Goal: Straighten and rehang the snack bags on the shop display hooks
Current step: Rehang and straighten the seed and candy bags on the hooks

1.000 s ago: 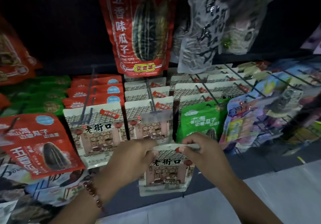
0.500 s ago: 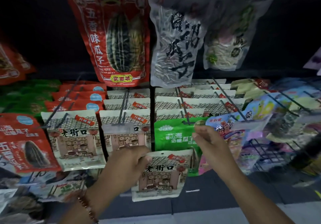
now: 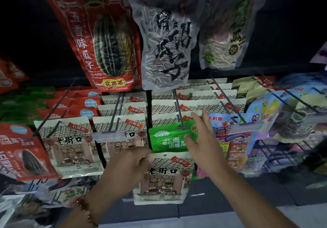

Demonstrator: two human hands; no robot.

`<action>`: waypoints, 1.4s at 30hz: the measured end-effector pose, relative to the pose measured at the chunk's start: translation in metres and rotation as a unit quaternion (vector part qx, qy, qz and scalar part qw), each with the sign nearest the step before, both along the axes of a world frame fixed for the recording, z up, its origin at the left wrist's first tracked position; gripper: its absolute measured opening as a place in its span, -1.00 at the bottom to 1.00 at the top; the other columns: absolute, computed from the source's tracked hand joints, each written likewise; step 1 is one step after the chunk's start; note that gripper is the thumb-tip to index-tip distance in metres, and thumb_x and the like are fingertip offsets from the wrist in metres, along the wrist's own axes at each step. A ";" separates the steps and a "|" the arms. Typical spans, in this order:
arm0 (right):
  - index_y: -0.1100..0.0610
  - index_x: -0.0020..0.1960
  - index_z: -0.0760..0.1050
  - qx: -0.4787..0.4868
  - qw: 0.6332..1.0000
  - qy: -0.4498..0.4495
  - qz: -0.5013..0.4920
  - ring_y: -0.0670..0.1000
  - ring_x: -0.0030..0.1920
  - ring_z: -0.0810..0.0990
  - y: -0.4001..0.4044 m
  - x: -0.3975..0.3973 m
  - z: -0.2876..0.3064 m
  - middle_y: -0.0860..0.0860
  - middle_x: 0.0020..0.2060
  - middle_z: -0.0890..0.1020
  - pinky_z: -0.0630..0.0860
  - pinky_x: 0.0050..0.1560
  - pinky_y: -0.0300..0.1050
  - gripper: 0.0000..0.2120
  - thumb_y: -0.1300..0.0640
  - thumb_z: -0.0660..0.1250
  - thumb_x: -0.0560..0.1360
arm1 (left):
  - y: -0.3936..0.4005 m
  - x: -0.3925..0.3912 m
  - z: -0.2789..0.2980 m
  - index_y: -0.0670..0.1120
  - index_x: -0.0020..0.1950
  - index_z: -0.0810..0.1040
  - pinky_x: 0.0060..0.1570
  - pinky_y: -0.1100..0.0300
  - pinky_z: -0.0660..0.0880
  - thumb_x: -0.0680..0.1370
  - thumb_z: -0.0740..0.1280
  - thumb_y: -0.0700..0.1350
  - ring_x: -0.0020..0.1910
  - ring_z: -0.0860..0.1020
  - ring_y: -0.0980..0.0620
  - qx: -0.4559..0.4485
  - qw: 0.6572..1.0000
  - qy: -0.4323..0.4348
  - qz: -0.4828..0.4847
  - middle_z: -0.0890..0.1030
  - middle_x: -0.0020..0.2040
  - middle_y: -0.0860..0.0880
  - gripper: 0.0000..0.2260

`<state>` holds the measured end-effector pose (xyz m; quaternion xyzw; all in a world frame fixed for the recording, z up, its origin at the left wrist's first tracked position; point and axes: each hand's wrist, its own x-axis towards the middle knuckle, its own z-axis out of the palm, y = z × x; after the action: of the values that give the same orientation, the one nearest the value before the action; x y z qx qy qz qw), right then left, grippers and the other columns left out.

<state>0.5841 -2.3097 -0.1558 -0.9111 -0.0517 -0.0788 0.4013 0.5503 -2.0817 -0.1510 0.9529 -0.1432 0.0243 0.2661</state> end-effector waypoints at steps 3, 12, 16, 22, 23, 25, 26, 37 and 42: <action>-0.02 0.54 0.17 -0.086 0.996 -0.032 0.007 -0.05 0.56 -0.18 -0.010 0.021 0.000 -0.10 0.58 -0.04 0.05 0.50 -0.01 -0.44 0.13 0.27 0.59 | -0.001 0.001 0.001 0.02 -0.01 0.62 -0.23 0.03 0.54 0.61 0.26 0.09 -0.27 0.59 0.13 0.011 1.000 -0.014 0.005 0.67 -0.22 0.03 -0.79; 0.08 0.03 0.66 -0.237 0.959 -0.154 -0.013 0.07 0.19 0.45 -0.024 0.036 -0.004 -0.05 -0.03 0.59 0.29 0.28 0.05 -0.76 0.00 0.49 0.42 | -0.001 -0.002 0.002 0.04 0.00 0.63 -0.21 0.06 0.53 0.60 0.31 0.04 -0.27 0.60 0.16 0.002 1.000 -0.002 0.010 0.66 -0.22 0.08 -0.86; 0.07 -0.11 0.67 -0.223 0.956 -0.192 -0.009 0.04 0.02 0.47 -0.026 0.036 -0.006 -0.08 -0.17 0.58 0.24 0.16 -0.08 -0.89 0.11 0.54 0.39 | 0.001 -0.008 -0.002 0.04 0.03 0.64 -0.18 0.06 0.55 0.60 0.32 0.04 -0.24 0.61 0.11 0.007 1.000 0.004 0.020 0.69 -0.20 0.05 -0.86; 0.08 -0.13 0.65 -0.209 0.957 -0.201 0.000 0.03 -0.02 0.46 -0.026 0.029 -0.007 -0.08 -0.19 0.58 0.24 0.09 -0.10 -0.94 0.10 0.48 0.45 | 0.006 -0.013 -0.001 0.09 0.14 0.65 -0.20 0.20 0.53 0.59 0.34 0.04 -0.26 0.60 0.23 -0.008 0.999 0.012 0.045 0.70 -0.14 0.14 -0.83; 0.08 -0.12 0.64 -0.203 0.959 -0.197 -0.001 0.03 -0.02 0.45 -0.027 0.026 -0.007 -0.09 -0.19 0.57 0.25 0.08 -0.09 -0.93 0.09 0.46 0.46 | 0.006 -0.012 0.000 0.09 0.13 0.65 -0.19 0.18 0.54 0.59 0.34 0.04 -0.25 0.59 0.23 -0.008 0.999 0.015 0.047 0.70 -0.14 0.13 -0.83; 0.06 -0.13 0.62 -0.192 0.962 -0.195 0.009 0.00 -0.01 0.43 -0.025 0.020 -0.006 -0.11 -0.19 0.55 0.24 0.08 -0.11 -0.92 0.06 0.45 0.46 | 0.007 -0.012 0.000 0.08 0.10 0.65 -0.16 0.11 0.55 0.59 0.34 0.04 -0.25 0.60 0.19 -0.010 0.999 0.020 0.049 0.70 -0.14 0.08 -0.85; 0.05 -0.14 0.62 -0.192 0.962 -0.195 0.025 -0.02 -0.02 0.41 -0.021 0.016 -0.006 -0.12 -0.20 0.54 0.22 0.09 -0.13 -0.92 0.05 0.45 0.46 | 0.008 -0.011 -0.001 0.07 0.09 0.65 -0.16 0.09 0.55 0.59 0.34 0.04 -0.24 0.60 0.17 -0.010 0.999 0.020 0.047 0.70 -0.13 0.06 -0.85; 0.07 -0.09 0.61 -0.096 0.982 -0.156 0.054 -0.14 -0.08 0.41 -0.025 -0.023 -0.003 -0.14 -0.14 0.50 0.39 -0.13 -0.21 -0.78 -0.02 0.25 0.54 | 0.024 -0.010 -0.017 0.07 -0.03 0.61 -0.33 0.02 0.54 0.61 0.31 0.04 -0.39 0.57 0.14 -0.049 0.997 0.049 0.043 0.63 -0.34 0.06 -0.88; 0.04 -0.07 0.60 -0.048 0.987 -0.148 0.042 -0.23 -0.07 0.50 -0.039 -0.045 0.028 -0.27 -0.11 0.45 0.40 -0.17 -0.40 -0.85 0.01 0.29 0.52 | 0.021 -0.005 -0.018 0.10 0.01 0.62 -0.27 0.03 0.57 0.60 0.30 0.06 -0.32 0.60 0.13 -0.083 0.994 0.050 0.059 0.63 -0.28 0.09 -0.87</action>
<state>0.5396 -2.3491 -0.1275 -0.9046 -0.1522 -0.1936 0.3478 0.5453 -2.0603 -0.1686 0.9344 -0.0712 0.0041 0.3491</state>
